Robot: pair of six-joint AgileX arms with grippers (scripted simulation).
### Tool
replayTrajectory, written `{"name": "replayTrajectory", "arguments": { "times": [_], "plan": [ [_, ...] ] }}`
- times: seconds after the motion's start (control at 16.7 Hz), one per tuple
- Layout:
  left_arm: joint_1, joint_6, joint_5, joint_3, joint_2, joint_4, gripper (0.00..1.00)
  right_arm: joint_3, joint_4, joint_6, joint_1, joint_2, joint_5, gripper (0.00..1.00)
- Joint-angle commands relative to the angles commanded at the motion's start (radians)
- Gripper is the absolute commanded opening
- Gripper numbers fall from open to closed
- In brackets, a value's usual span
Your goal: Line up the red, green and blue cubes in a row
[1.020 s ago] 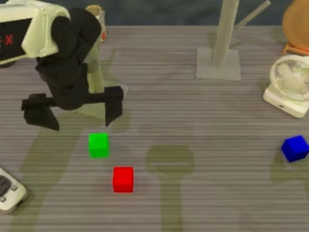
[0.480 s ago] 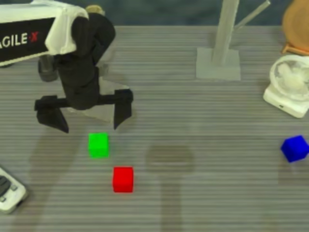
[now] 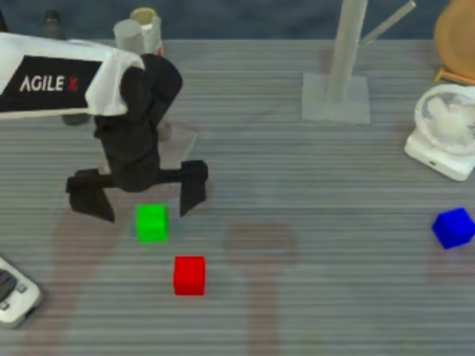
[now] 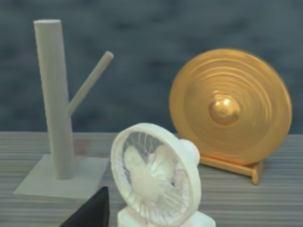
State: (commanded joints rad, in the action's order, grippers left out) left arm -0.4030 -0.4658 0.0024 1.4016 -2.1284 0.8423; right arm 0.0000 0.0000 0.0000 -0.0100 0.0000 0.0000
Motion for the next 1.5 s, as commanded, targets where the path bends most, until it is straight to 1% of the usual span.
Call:
{"name": "replayTrajectory", "arguments": {
  "times": [0.18,0.42,1.2,1.26,1.5],
  "plan": [
    [0.0,0.001,0.0,-0.045,-0.04,-0.085,1.0,0.0,0.0,0.0,0.0,0.0,0.0,1.0],
    [0.0,0.001,0.0,-0.051,-0.045,-0.094,1.0,0.0,0.0,0.0,0.0,0.0,0.0,1.0],
    [0.0,0.001,0.0,-0.051,-0.045,-0.094,0.02,0.0,0.0,0.0,0.0,0.0,0.0,1.0],
    [0.0,0.001,0.0,-0.051,-0.045,-0.094,0.0,0.0,0.0,0.0,0.0,0.0,0.0,1.0],
    [0.0,0.001,0.0,-0.051,-0.045,-0.094,0.0,0.0,0.0,0.0,0.0,0.0,0.0,1.0]
  ]
}}
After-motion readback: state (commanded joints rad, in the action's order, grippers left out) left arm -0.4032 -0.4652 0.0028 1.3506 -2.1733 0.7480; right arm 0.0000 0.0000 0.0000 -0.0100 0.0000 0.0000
